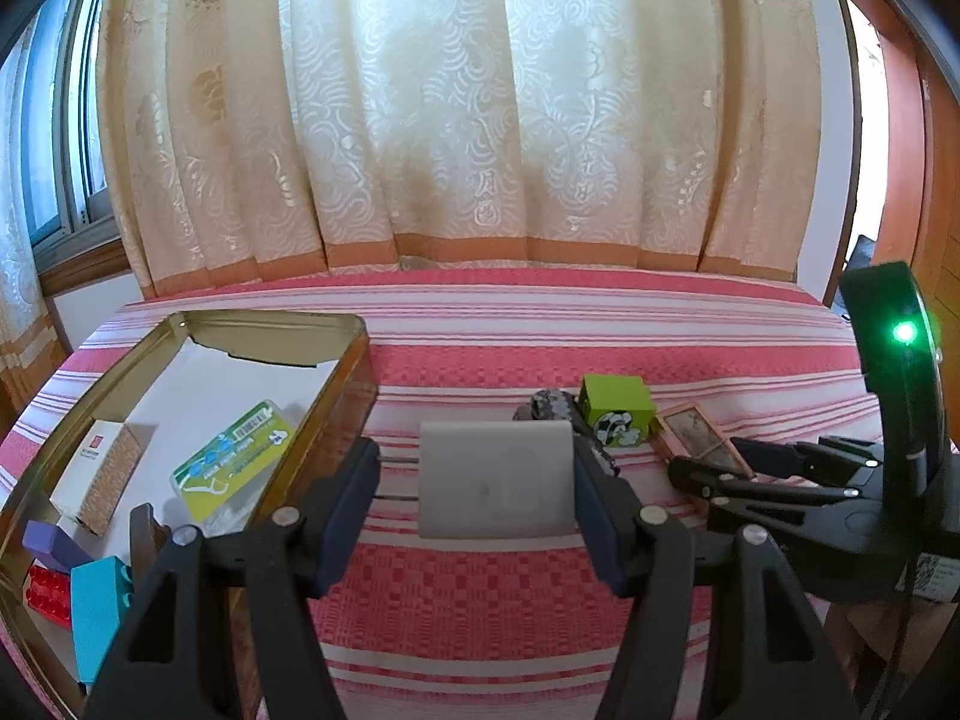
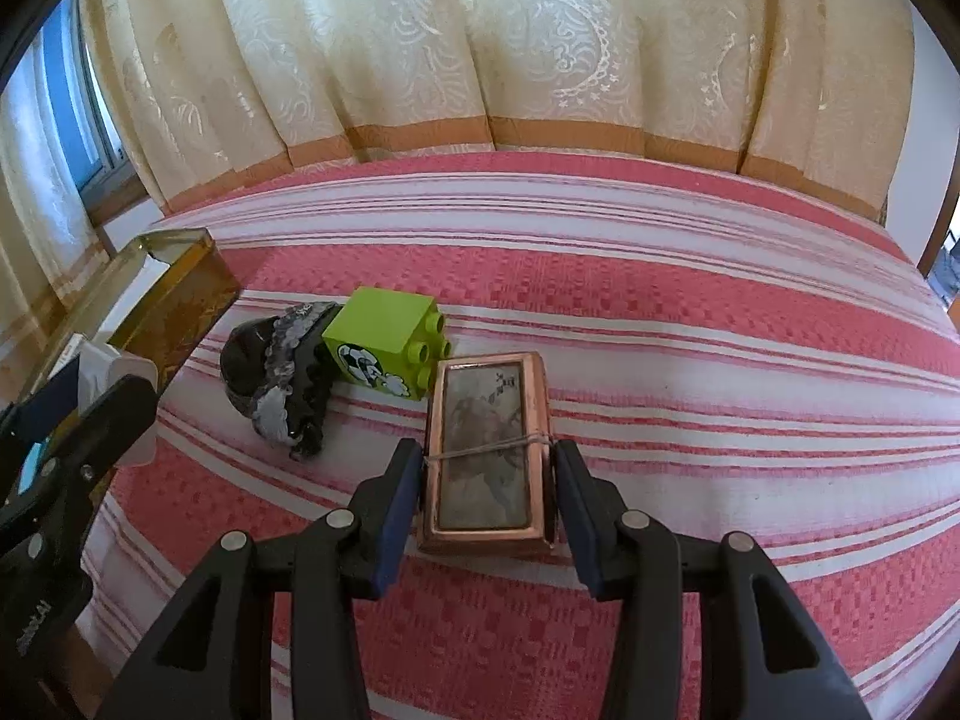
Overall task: Organize rigid objects
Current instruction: 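Lift the white block with the left tool while the right tool lifts the picture box, then carry the white block over the tray with the left tool while the right tool carries the picture box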
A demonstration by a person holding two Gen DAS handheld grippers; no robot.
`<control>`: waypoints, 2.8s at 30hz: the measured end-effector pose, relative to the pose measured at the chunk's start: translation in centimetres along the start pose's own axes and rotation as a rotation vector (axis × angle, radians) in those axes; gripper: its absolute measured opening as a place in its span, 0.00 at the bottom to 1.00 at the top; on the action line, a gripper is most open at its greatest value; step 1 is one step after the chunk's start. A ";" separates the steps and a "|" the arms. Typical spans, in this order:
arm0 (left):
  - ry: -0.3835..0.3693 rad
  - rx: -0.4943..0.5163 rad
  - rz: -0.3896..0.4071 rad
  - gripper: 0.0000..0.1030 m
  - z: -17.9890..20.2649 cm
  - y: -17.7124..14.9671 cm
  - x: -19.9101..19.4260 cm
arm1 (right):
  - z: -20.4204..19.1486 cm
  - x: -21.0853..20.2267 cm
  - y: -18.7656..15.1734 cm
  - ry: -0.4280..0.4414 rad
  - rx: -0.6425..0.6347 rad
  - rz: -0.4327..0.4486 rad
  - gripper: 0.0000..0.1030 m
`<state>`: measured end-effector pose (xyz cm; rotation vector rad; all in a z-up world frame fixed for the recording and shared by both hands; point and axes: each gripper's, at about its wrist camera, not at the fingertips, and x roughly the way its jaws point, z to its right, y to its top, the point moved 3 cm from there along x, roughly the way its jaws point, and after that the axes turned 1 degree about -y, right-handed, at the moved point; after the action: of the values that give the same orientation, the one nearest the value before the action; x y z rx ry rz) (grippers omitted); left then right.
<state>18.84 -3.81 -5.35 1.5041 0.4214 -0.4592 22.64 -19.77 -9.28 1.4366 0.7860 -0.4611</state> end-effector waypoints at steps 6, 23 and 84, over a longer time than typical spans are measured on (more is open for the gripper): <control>0.009 -0.005 0.036 0.61 0.0 0.1 -0.7 | 0.4 -1.8 0.2 0.012 0.025 0.092 0.45; 0.031 0.025 0.155 0.61 0.1 -0.3 -3.8 | -1.0 -9.6 -1.1 -0.050 0.016 0.487 0.46; 0.073 -0.064 0.272 0.61 -5.4 -2.0 -7.9 | -8.7 -12.4 -3.7 0.075 -0.057 0.611 0.46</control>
<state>11.17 1.77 -2.93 1.4927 0.2797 -0.1754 9.90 -13.85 -2.52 1.5586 0.3803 0.0834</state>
